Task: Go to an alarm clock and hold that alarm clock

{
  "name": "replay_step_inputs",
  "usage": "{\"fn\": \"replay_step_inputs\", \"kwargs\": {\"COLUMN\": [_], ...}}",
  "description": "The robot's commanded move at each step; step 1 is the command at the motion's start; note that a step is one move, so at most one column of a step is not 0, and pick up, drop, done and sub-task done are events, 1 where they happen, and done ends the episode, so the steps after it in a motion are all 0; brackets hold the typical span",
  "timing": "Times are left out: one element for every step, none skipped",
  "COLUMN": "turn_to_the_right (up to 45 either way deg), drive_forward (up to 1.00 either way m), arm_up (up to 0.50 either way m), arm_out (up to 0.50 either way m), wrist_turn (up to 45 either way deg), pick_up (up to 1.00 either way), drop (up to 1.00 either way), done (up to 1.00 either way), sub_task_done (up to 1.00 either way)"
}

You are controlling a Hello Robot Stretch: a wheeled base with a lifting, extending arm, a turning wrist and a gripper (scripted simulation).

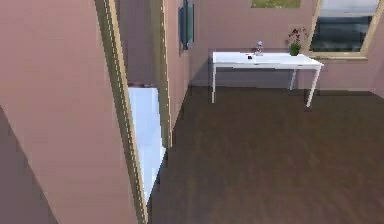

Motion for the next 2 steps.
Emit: {"fn": "replay_step_inputs", "kwargs": {"turn_to_the_right": [0.0,-9.0], "drive_forward": [1.0,0.0], "arm_up": [0.0,0.0], "arm_out": [0.0,0.0], "wrist_turn": [0.0,0.0], "pick_up": [0.0,0.0], "drop": [0.0,0.0], "done": [0.0,0.0], "sub_task_done": [0.0,0.0]}}
